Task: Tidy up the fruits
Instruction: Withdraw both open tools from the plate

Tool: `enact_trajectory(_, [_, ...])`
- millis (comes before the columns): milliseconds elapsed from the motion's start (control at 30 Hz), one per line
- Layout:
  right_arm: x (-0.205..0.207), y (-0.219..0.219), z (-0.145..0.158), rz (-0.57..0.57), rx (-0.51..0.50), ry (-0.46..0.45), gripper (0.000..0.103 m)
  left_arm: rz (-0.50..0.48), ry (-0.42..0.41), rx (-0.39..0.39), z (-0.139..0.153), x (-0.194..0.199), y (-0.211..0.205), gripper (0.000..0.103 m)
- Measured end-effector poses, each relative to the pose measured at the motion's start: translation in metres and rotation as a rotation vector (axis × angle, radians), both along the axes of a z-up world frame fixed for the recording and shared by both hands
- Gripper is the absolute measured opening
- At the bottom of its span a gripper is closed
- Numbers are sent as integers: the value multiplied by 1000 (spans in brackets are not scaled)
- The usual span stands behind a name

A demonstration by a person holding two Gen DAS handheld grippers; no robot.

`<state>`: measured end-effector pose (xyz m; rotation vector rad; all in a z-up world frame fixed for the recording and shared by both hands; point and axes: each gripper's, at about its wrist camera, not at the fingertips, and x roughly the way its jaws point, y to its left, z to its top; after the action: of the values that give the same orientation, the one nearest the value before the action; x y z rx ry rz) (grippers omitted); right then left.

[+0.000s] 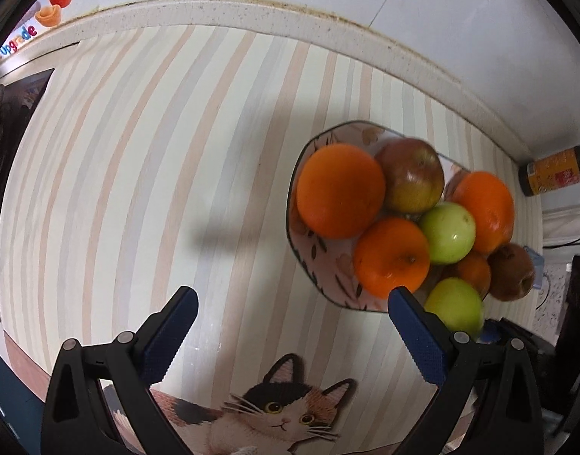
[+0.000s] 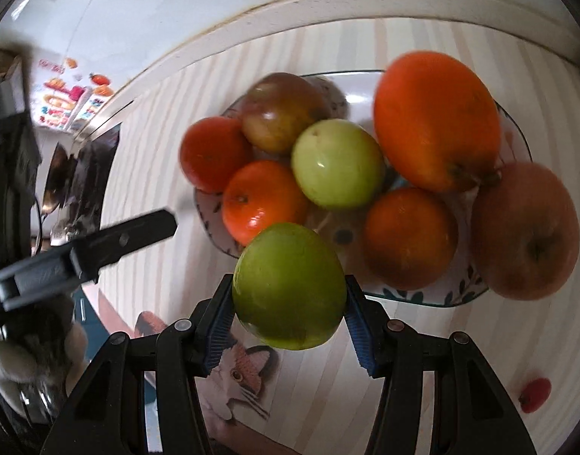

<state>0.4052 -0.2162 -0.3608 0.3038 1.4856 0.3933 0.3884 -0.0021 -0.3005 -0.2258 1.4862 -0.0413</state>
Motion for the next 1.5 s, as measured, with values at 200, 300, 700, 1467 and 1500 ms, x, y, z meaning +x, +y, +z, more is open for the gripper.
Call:
enact_trajectory(200, [-1,-8,-15,-123,7,4,58,-18,11,17,-8,-6,-6,103])
enact_trajectory(300, [0,-10,-18,-169,18,2,58,-29,17,20,-11,-9,-8,103])
enact_trajectory(700, [-5,-15,-11,-254,53,15,63,-59,22,26,-13,-15,-12,103])
enact_trajectory(1467, [-97,-26,144,-232,-409,-371,98,-133,-267,148,122,-90,-23,103])
enact_trajectory(1500, [-104,-25,149,-238,-407,-382,98,-138,-284,148,130,-97,-22,103])
